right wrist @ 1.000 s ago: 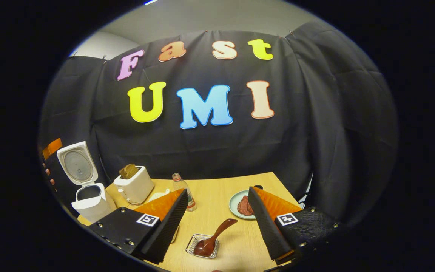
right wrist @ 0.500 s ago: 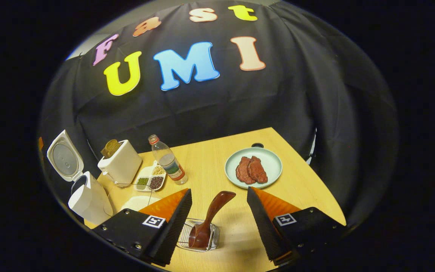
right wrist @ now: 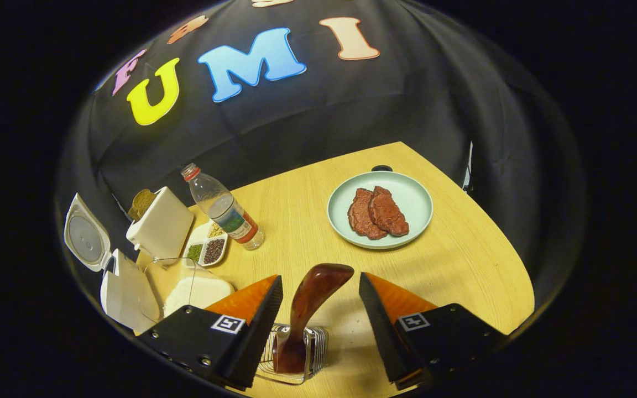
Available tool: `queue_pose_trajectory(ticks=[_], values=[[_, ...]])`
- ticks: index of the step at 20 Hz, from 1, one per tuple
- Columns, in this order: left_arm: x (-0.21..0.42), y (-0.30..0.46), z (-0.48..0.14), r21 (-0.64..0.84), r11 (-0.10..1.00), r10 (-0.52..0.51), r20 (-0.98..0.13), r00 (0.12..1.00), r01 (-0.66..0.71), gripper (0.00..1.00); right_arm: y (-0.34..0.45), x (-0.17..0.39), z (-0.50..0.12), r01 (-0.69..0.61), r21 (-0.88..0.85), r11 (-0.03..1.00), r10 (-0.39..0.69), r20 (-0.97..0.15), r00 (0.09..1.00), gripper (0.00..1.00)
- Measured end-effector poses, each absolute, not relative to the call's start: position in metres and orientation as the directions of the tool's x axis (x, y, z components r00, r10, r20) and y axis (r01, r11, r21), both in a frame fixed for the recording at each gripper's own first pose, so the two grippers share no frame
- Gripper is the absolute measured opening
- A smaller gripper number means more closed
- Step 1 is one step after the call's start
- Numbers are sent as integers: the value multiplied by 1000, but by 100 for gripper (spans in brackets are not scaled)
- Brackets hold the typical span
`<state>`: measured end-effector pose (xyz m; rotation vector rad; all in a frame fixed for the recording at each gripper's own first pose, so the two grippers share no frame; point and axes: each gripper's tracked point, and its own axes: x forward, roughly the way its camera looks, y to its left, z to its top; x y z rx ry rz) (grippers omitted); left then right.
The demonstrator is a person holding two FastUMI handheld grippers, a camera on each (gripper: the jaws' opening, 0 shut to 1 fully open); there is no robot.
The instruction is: Close the left gripper, press the button to open the rice cooker; take a wooden spoon from the chopstick holder with the right hand, scoop a spoonful of rice and pour it into the rice cooker, then put the wooden spoon back into the chopstick holder.
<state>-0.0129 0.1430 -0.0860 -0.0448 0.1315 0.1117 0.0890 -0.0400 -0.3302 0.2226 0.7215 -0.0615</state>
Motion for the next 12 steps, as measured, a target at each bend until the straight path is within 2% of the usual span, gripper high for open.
queue_pose_trajectory(ticks=[1,2,3,4,5,6,7,8,9,12], values=[[-12,144,-89,-34,993,109,-143,984,-115,96,-36,88,-332,115,189,975,40,-663,747,73],[-11,145,-91,-35,992,112,-150,982,-118,95,-34,90,-335,111,206,972,57,-665,744,66],[-11,145,-90,-35,992,113,-150,982,-119,96,-25,82,-321,94,255,962,102,-660,745,35],[-11,146,-90,-32,992,114,-146,983,-120,95,-20,82,-316,103,300,948,127,-658,742,34],[-10,147,-88,-27,992,116,-144,983,-121,96,-17,80,-316,89,308,947,143,-656,741,25],[-10,148,-87,-24,992,115,-139,984,-120,96,-17,81,-315,80,311,947,150,-647,748,25],[-9,147,-86,-28,993,112,-136,984,-116,96,-10,77,-313,57,310,949,166,-643,747,16],[-7,146,-88,-30,993,109,-135,985,-114,95,-10,76,-311,47,285,957,154,-640,753,15],[-7,145,-86,-34,993,106,-129,986,-111,96,-5,73,-309,38,282,959,154,-627,763,7],[-9,148,-83,-35,994,101,-116,988,-106,95,4,66,-289,-2,239,971,147,-592,792,4]])
